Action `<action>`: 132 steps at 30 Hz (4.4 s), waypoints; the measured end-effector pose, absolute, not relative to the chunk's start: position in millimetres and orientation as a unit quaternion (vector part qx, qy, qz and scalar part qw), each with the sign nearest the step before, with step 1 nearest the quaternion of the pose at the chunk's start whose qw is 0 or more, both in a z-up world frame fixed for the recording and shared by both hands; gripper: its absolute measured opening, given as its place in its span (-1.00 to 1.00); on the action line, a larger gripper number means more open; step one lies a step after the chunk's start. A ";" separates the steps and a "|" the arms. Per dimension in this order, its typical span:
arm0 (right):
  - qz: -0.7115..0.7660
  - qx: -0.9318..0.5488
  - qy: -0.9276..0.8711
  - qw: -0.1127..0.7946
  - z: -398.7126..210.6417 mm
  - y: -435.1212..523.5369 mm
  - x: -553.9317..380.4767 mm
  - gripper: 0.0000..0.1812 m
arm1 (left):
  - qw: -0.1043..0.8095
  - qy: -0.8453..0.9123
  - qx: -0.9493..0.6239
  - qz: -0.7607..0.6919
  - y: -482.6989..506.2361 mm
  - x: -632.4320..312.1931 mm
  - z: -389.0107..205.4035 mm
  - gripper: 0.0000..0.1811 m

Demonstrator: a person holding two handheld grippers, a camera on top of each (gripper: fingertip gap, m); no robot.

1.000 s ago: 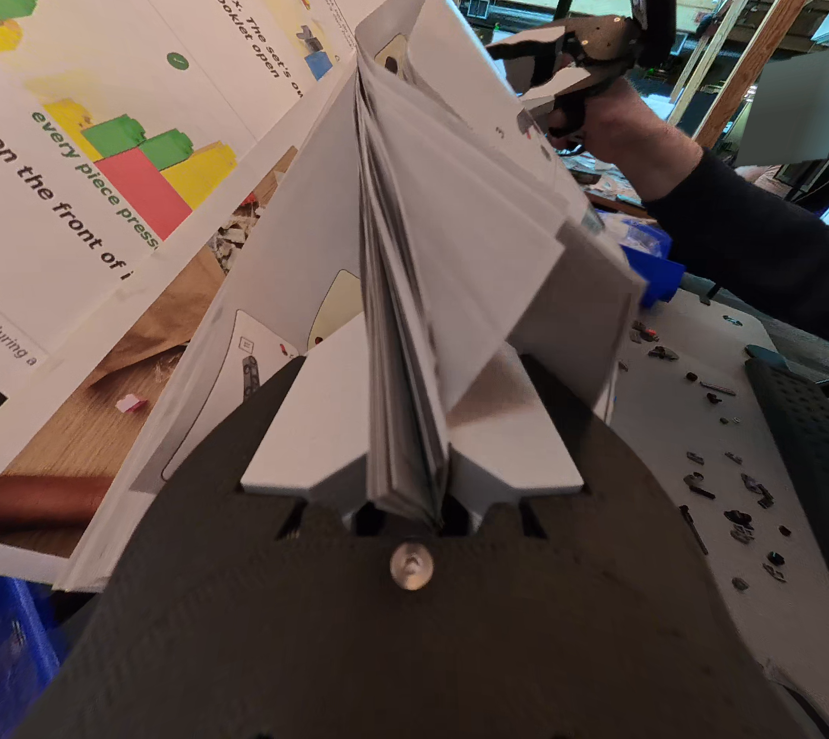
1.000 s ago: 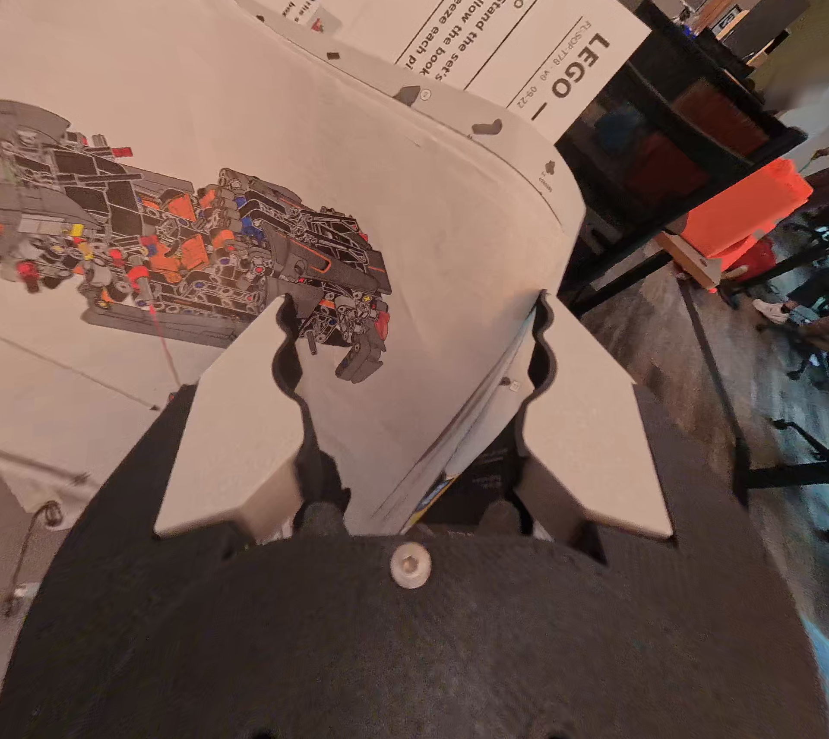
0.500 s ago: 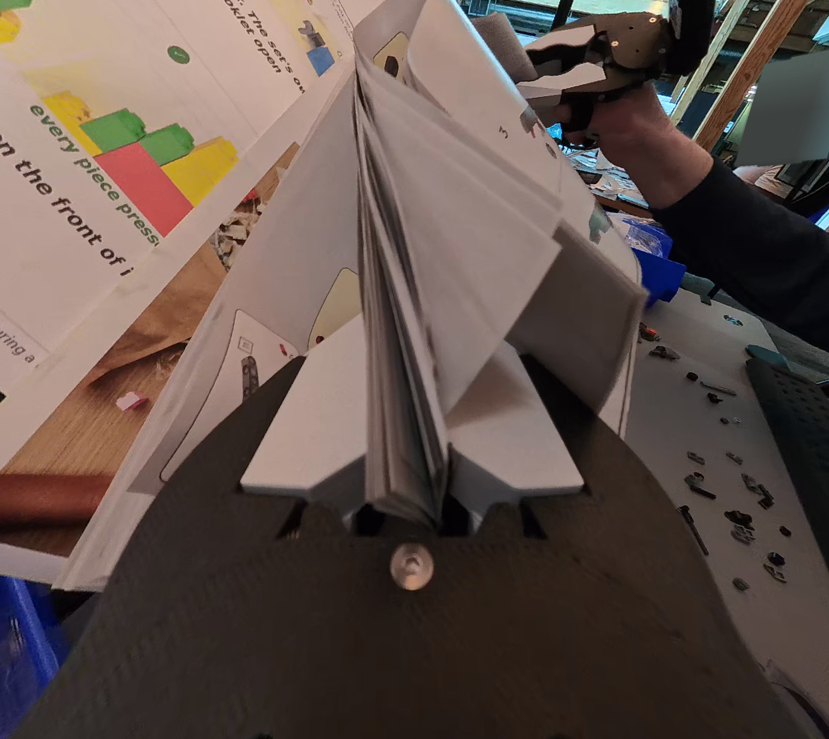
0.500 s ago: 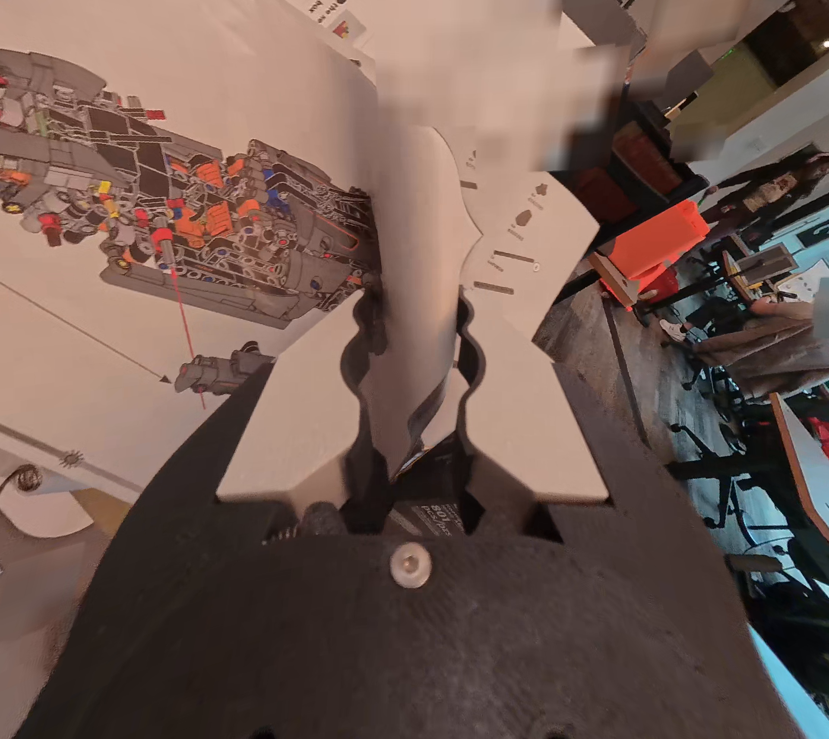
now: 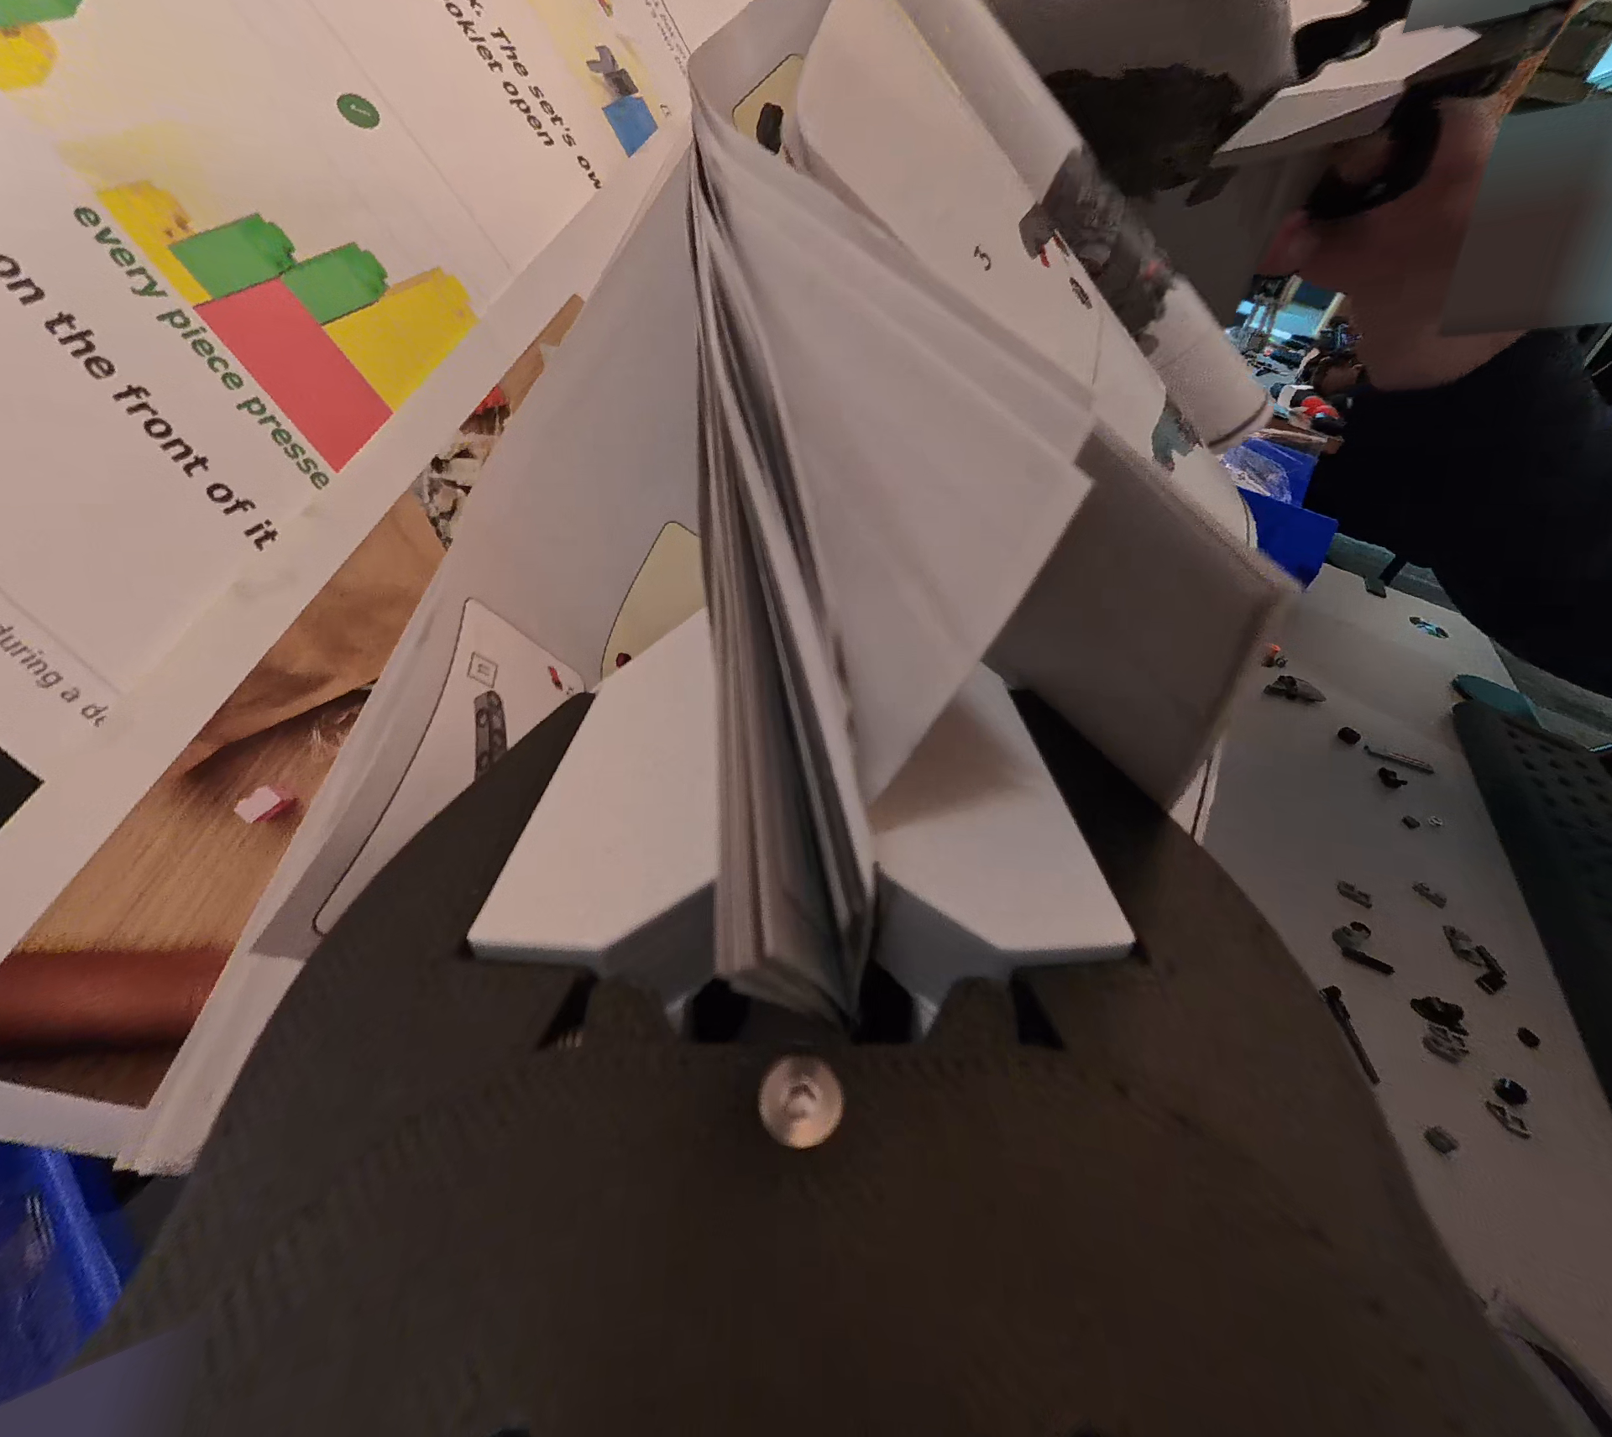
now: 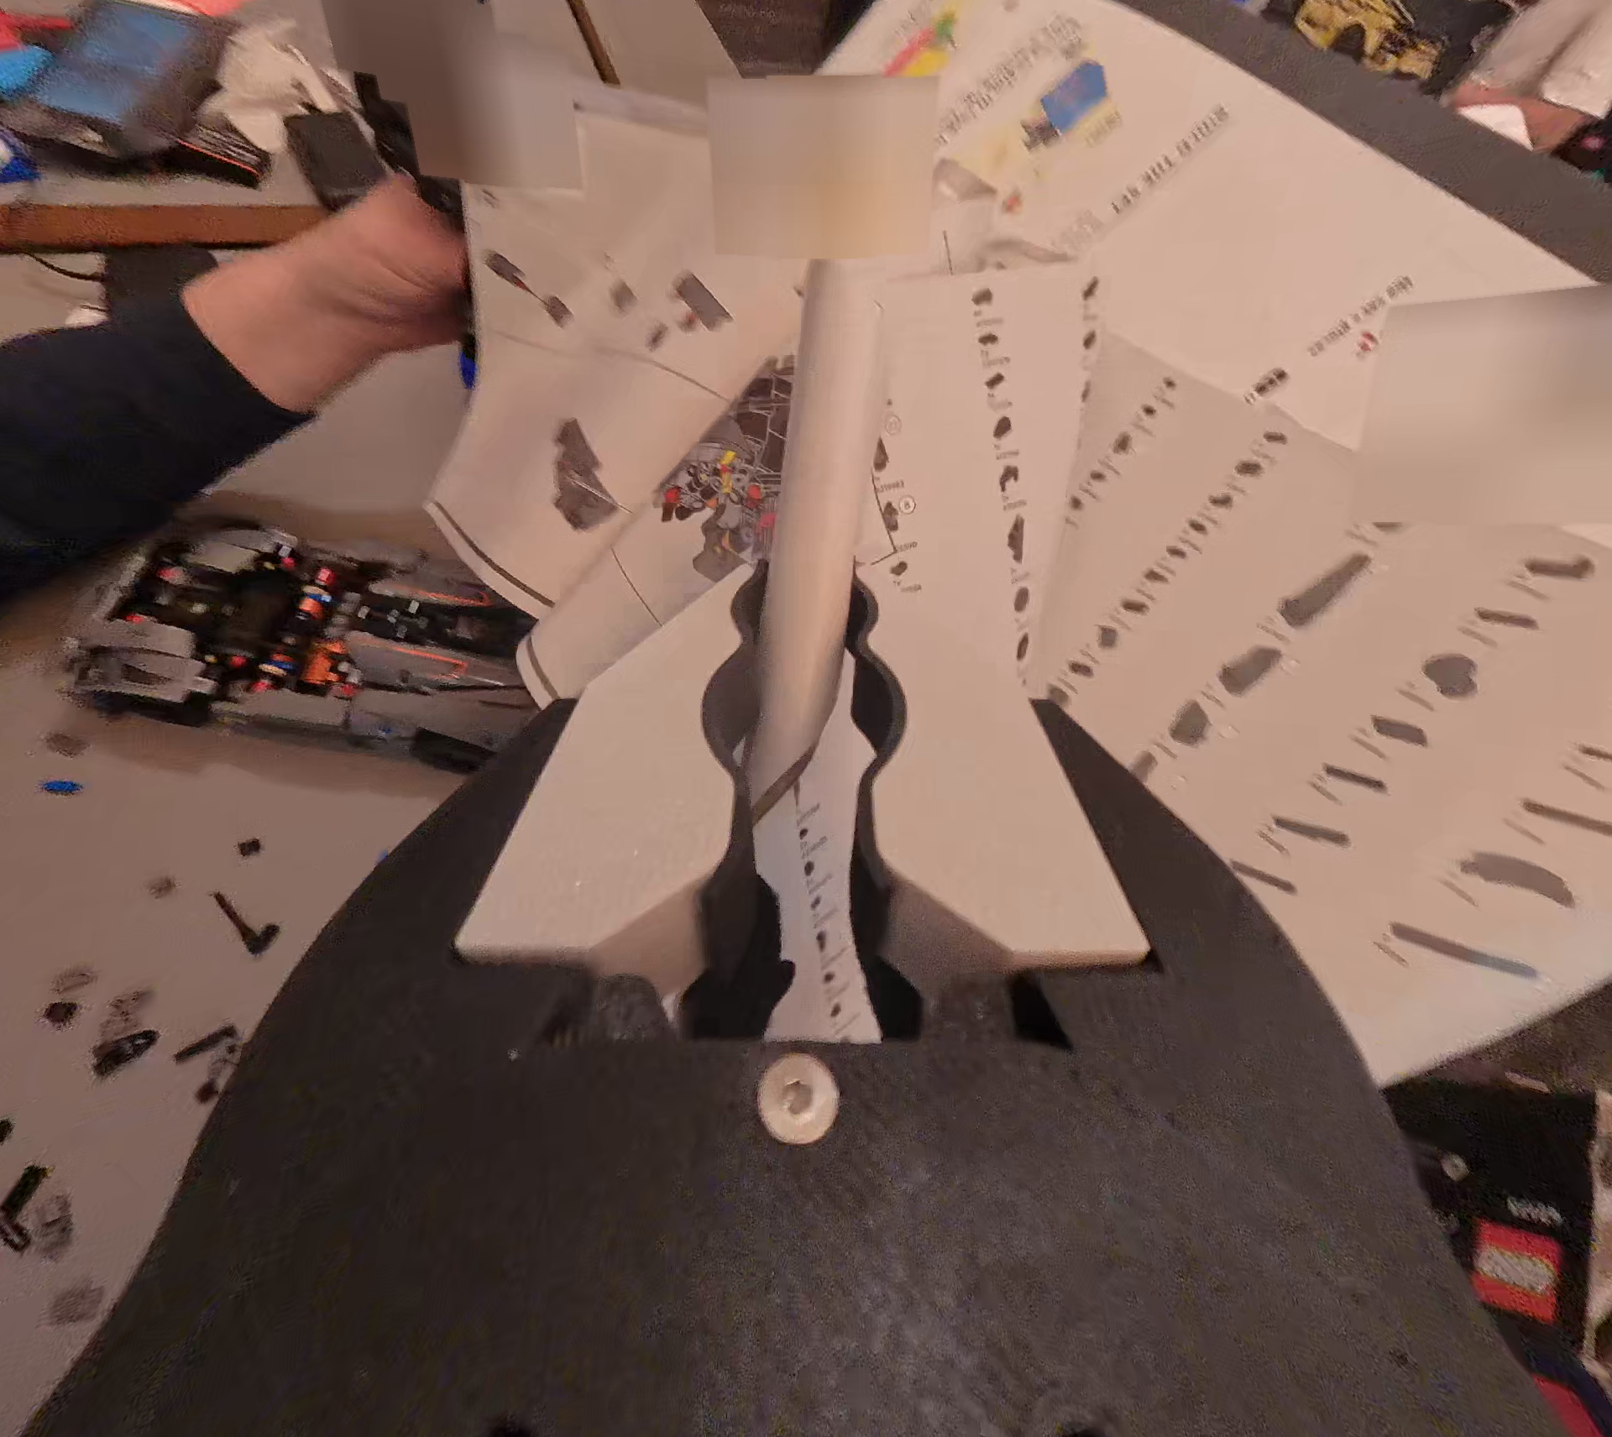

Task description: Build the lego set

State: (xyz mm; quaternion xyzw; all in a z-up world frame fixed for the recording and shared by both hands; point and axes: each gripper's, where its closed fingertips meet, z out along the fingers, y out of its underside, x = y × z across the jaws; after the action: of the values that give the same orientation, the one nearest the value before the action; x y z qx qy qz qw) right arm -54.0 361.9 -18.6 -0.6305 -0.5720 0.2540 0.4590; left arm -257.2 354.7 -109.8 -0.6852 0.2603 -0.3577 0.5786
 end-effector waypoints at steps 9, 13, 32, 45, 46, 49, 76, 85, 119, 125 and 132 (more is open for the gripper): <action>0.396 -0.585 -0.568 0.422 -3.6 312.8 -101.7 -0.83 | 0.579 0.260 -0.684 -0.360 353.7 -255.8 -108.2 -1.00; 0.444 -0.567 -0.568 0.398 -6.5 293.3 -126.0 -0.84 | 0.589 0.264 -0.677 -0.353 352.7 -253.5 -101.9 -1.00; 0.511 -0.532 -0.438 0.514 68.6 309.7 -93.5 -0.92 | 0.577 0.348 -0.701 -0.231 406.0 -207.8 -12.3 -1.00; 0.503 -0.550 -0.316 0.587 53.3 338.1 -2.8 -0.93 | 0.534 0.418 -0.703 -0.215 427.8 -115.4 -12.7 -0.96; 0.493 -0.554 -0.321 0.589 49.2 339.3 -7.1 -0.92 | 0.534 0.409 -0.706 -0.221 429.4 -118.0 -14.3 -0.88; 0.468 -0.567 -0.350 0.581 38.7 337.4 -32.0 -0.85 | 0.535 0.388 -0.706 -0.253 426.0 -131.2 -18.3 -0.75; 0.361 -0.647 -0.422 0.523 -51.8 377.7 -164.9 -0.73 | 0.572 0.250 -0.628 -0.465 351.2 -242.3 -67.0 -0.55; 0.337 -0.660 -0.429 0.517 -62.7 380.0 -163.3 -0.73 | 0.556 0.266 -0.673 -0.408 314.2 -237.1 -102.8 -0.22; 0.313 -0.574 -0.597 0.465 -85.9 320.6 -172.9 -0.55 | 0.577 0.387 -0.662 -0.283 308.2 -164.0 -103.0 -1.00; 0.318 -0.579 -0.592 0.462 -85.9 322.3 -172.7 -0.70 | 0.573 0.407 -0.655 -0.277 308.4 -158.4 -103.2 -1.00; 0.343 -0.568 -0.603 0.443 -86.1 314.6 -171.4 -0.98 | 0.575 0.407 -0.650 -0.285 309.8 -160.2 -101.7 -1.00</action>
State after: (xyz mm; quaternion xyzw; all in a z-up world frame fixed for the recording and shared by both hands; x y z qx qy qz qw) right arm -171.4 314.6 -86.1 -0.5679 -0.6030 0.3430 0.4429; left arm -160.2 309.8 -101.7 -0.6499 0.4070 -0.2853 0.5750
